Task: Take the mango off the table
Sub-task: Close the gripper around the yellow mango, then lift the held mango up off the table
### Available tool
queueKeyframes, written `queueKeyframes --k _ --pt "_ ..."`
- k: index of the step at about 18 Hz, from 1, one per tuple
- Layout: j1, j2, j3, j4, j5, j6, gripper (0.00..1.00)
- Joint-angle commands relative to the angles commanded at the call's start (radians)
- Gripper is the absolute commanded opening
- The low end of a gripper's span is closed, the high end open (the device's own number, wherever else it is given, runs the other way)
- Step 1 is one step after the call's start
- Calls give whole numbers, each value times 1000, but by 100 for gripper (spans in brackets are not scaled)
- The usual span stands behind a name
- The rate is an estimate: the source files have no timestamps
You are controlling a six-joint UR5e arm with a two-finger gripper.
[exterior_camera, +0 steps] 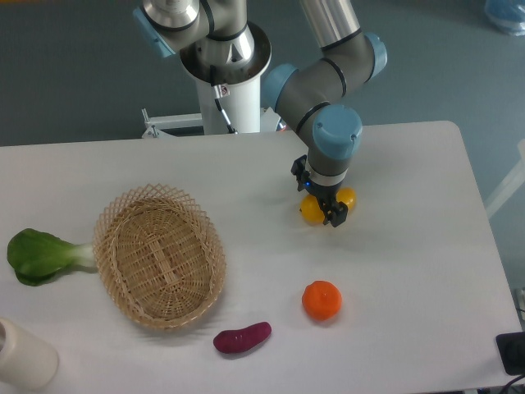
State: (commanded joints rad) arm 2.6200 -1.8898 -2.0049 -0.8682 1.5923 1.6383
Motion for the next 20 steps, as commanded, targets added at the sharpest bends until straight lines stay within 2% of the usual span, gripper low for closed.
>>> queueKeyframes --k 3,5,17,20 --pt "0 -3 5 0 0 -2 67" --pt "0 -3 6 0 0 -2 58" --pt "-8 3 101 -21 40 -5 58" --pt "-9 9 132 -21 37 -55 58"
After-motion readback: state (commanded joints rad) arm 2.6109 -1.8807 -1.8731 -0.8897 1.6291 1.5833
